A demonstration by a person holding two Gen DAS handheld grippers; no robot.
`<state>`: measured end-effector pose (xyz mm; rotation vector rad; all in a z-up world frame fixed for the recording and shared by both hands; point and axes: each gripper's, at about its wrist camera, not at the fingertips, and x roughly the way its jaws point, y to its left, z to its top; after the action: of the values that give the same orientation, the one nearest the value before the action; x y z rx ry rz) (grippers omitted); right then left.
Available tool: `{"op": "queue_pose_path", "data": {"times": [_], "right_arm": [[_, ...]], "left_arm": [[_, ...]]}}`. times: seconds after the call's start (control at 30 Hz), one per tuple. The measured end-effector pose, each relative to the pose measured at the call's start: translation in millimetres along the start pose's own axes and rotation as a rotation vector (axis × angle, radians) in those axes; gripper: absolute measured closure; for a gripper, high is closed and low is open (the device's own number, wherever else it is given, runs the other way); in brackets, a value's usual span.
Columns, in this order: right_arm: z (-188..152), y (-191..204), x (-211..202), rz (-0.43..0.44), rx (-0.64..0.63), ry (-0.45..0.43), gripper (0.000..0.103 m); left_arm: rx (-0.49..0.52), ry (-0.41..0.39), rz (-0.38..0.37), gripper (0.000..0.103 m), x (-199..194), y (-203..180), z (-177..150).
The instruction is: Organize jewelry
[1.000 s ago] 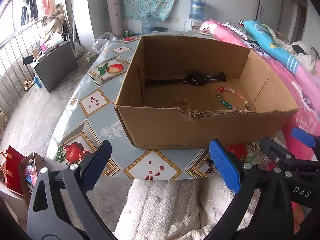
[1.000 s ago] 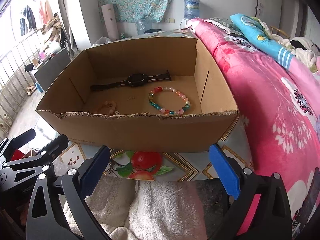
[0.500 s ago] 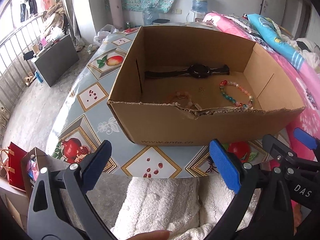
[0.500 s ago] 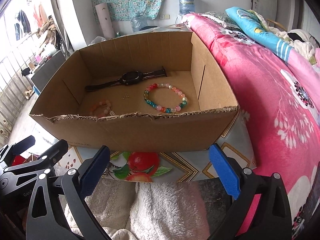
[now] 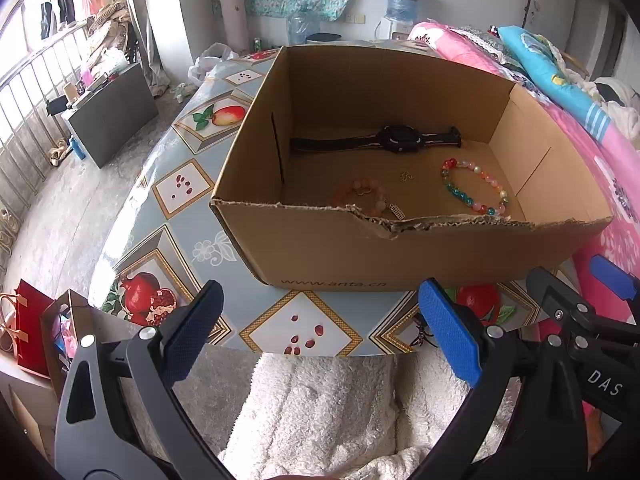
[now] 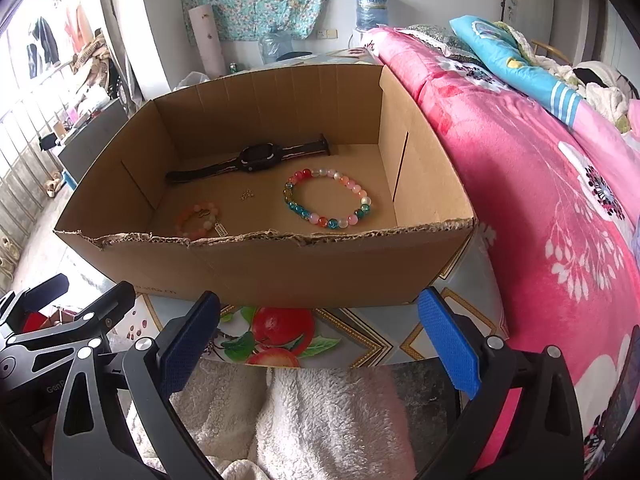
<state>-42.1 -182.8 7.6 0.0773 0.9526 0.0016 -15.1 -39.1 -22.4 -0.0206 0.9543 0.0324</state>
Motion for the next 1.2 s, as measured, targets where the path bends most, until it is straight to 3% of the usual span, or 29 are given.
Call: {"op": "queue_pose_path", "data": {"times": [1.2], "right_arm": [[0.5,1.2,1.2,-0.001,0.005,0.007,0.007]], "left_arm": [[-0.009,0.009,0.004,0.009,1.1,1.3,-0.1]]}}
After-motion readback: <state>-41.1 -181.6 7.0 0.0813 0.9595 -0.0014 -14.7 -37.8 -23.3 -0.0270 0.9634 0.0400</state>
